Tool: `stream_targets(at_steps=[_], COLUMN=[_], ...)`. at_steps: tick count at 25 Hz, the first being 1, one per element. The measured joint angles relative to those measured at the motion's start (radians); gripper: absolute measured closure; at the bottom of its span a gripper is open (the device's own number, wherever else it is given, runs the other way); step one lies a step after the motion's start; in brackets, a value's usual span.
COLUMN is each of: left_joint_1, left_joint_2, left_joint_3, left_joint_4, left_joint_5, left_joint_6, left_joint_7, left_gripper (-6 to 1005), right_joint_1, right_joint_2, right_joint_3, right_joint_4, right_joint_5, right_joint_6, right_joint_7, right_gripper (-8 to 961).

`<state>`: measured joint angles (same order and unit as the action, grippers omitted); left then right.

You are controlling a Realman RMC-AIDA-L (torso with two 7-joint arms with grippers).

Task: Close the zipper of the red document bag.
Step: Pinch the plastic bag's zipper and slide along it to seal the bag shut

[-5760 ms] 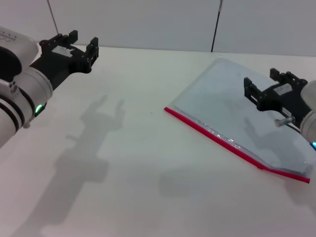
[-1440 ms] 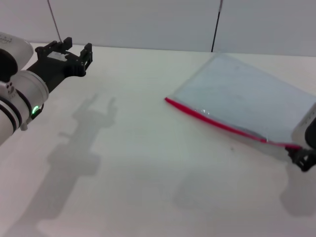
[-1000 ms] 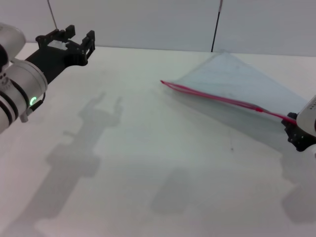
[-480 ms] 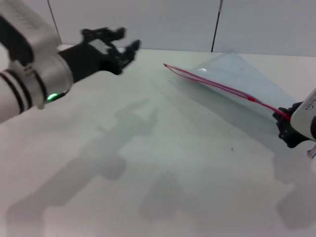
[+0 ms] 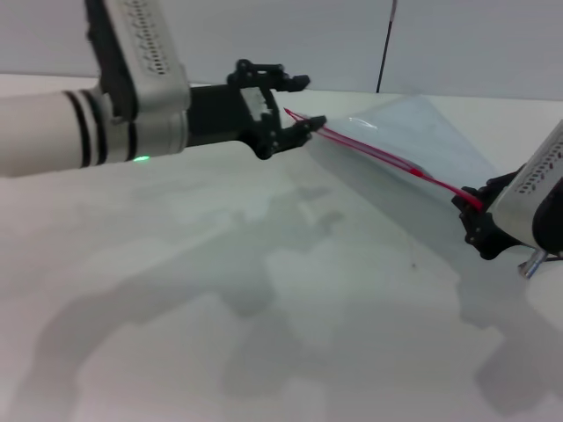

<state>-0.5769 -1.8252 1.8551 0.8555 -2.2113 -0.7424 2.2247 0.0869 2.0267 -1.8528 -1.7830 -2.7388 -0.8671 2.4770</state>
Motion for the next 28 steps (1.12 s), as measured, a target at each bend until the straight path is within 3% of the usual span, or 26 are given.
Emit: stream_targets(at_steps=[3,16,28], left_joint_1=[-0.046,-0.122,-0.119], left_joint_2=[-0.029,-0.101,-0.119], left_joint_3=[-0.030,-0.035,-0.052], left_joint_4=[-0.045,-0.041,-0.039], left_joint_5=[0.086,0.272,0.297], left_joint_6=[-0.031,-0.063,-0.058], left_joint_7=[0.000,-0.002,-0.015], left_gripper=[513,462,467], right_joint_1=[0.004,0.013,0.017], right_joint_2=[0.000,0.000,0.000], right_joint_3=[-0.007,-0.017,-0.017], right_joint_4=[-0.003,-0.054,-0.075], right_joint_5=[0.002,0.033,0.033], right_joint_6=[0.000,-0.009,-0.018], right_joint_7=[-0.004,-0.008,-0.009], right_gripper=[906,906,906])
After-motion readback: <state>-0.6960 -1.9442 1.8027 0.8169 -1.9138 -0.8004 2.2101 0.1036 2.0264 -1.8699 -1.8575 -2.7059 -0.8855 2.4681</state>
